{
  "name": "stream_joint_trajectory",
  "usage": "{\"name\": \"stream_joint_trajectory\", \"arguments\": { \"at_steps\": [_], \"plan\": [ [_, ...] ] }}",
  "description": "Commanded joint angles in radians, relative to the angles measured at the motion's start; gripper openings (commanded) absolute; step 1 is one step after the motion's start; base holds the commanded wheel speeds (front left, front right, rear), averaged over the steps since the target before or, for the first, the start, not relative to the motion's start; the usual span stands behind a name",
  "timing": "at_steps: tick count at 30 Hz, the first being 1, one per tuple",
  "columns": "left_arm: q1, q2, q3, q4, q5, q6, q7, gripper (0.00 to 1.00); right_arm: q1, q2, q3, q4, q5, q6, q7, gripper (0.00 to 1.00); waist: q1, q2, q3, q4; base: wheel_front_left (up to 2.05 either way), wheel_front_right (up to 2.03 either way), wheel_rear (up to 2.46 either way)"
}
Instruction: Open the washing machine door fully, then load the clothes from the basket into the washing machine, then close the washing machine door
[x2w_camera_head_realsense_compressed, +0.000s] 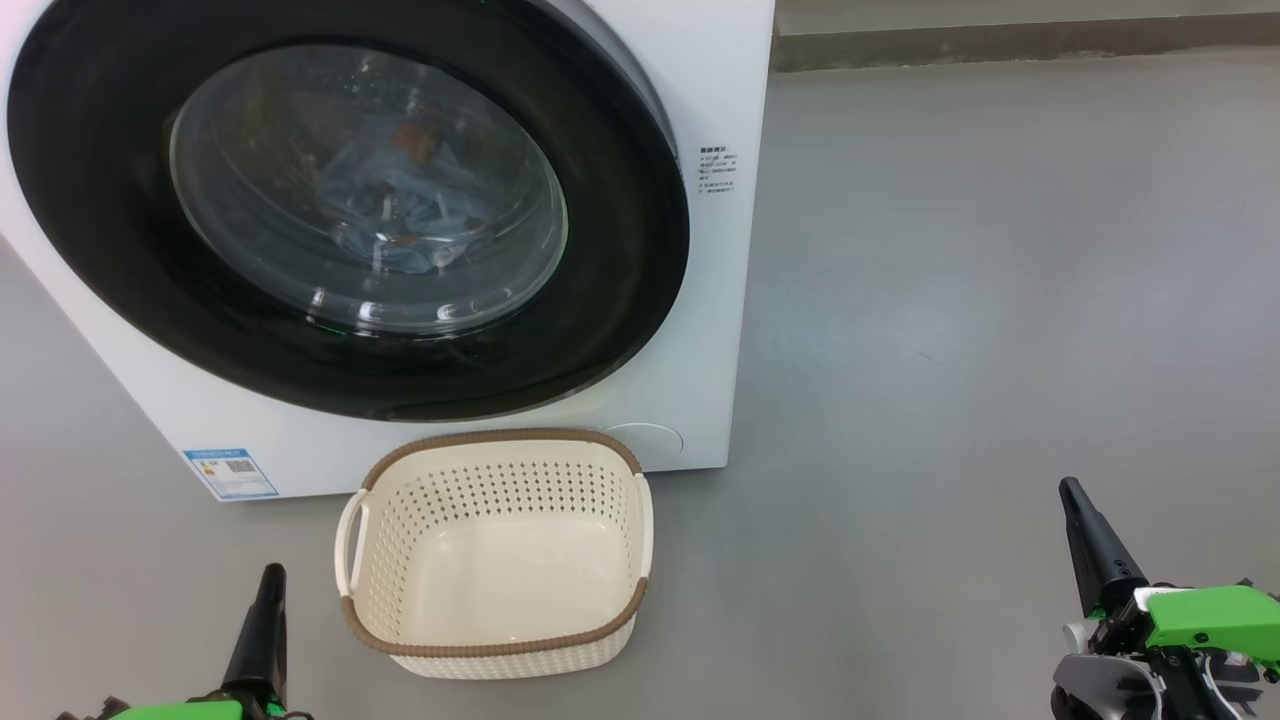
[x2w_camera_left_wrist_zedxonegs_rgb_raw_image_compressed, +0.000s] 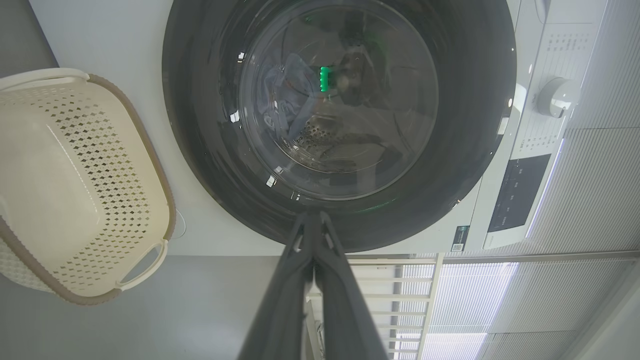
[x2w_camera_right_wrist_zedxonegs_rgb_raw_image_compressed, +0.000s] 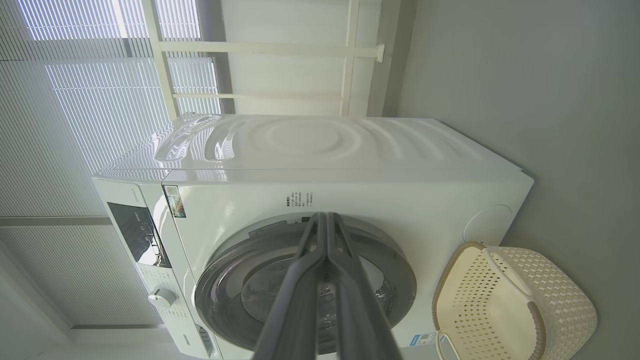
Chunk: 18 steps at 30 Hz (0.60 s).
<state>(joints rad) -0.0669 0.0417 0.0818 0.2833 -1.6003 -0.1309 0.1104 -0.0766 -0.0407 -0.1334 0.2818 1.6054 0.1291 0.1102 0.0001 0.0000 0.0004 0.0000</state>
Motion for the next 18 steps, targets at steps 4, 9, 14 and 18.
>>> {"name": "stream_joint_trajectory", "arguments": {
  "at_steps": [4, 9, 14, 18],
  "plan": [
    [-0.049, 0.009, 0.034, -0.03, -0.007, 0.0, 0.004, 0.0, -0.038, -0.01, 0.018, -0.031, 0.002, 0.002, 0.004, 0.0, 0.0, 0.0, 0.0, 0.0, 0.0, 0.0, 0.0],
    [-0.049, 0.009, 0.034, -0.03, -0.007, 0.0, 0.004, 0.0, -0.038, -0.01, 0.018, -0.031, 0.002, 0.002, 0.004, 0.0, 0.0, 0.0, 0.0, 0.0, 0.0, 0.0, 0.0],
    [-0.049, 0.009, 0.034, -0.03, -0.007, 0.0, 0.004, 0.0, -0.038, -0.01, 0.018, -0.031, 0.002, 0.002, 0.004, 0.0, 0.0, 0.0, 0.0, 0.0, 0.0, 0.0, 0.0],
    [-0.049, 0.009, 0.034, -0.03, -0.007, 0.0, 0.004, 0.0, -0.038, -0.01, 0.018, -0.031, 0.002, 0.002, 0.004, 0.0, 0.0, 0.0, 0.0, 0.0, 0.0, 0.0, 0.0]
  ]
}}
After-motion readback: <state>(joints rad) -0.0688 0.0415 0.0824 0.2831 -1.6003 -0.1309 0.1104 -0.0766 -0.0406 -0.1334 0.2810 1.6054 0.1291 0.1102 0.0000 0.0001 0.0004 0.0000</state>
